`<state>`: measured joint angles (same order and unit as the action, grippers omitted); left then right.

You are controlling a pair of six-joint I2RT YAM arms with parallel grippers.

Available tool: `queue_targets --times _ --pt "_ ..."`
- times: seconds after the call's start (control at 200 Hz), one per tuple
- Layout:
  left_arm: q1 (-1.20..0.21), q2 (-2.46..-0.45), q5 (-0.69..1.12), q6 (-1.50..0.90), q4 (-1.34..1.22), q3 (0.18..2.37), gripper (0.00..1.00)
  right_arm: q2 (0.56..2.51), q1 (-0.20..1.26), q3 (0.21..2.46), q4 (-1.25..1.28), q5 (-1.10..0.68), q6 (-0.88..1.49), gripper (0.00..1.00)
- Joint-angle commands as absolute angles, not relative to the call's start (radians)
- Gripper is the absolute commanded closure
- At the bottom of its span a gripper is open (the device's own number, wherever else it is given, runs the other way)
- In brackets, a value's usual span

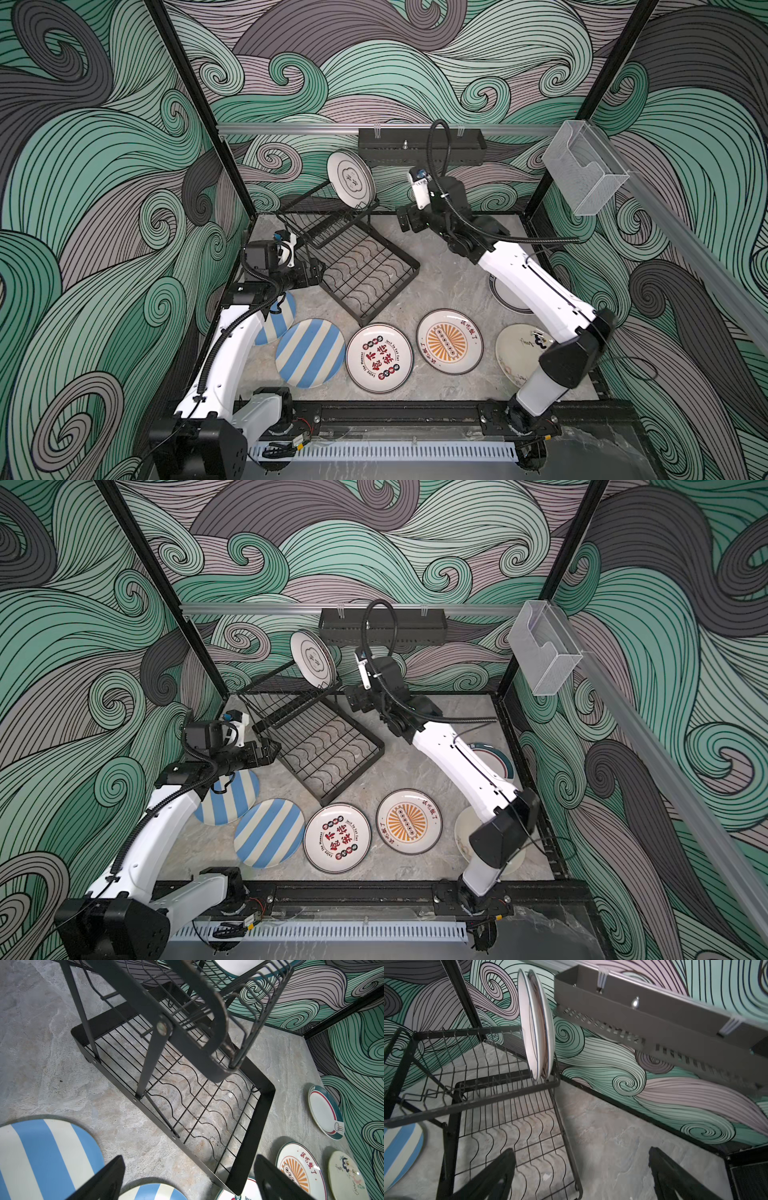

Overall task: Load plates into a dish rack
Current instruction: Place the plate on the dish rack, then move the plate to the middle-right of the table.

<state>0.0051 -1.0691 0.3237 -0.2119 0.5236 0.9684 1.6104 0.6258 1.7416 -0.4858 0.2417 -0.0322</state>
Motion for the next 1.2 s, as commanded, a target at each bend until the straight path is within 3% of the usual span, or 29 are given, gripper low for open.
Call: queue_targets --times 0.0,0.24,0.415,0.706,0.981,1.196 --pt "0.01 -1.043 0.359 -0.217 0.528 0.985 0.02 1.463 0.561 1.592 -0.534 0.131 0.083 0.0" --pt "-0.036 -1.038 0.429 -0.317 0.477 0.974 0.01 1.147 0.398 1.185 -0.623 0.104 0.158 0.0" --pt "-0.15 -1.029 0.372 -0.356 0.435 0.965 0.01 1.055 0.241 1.064 -0.738 0.011 0.194 0.0" --pt "-0.325 -1.142 0.341 -0.39 0.277 0.977 0.01 1.225 0.0 1.003 -0.691 -0.191 0.225 0.01" --pt "-0.365 -1.24 0.374 -0.378 0.212 1.001 0.01 1.389 -0.006 0.926 -0.495 -0.179 0.289 0.01" --pt "-0.391 -1.28 0.4 -0.375 0.129 0.972 0.01 1.453 -0.005 0.923 -0.461 -0.025 0.276 0.01"
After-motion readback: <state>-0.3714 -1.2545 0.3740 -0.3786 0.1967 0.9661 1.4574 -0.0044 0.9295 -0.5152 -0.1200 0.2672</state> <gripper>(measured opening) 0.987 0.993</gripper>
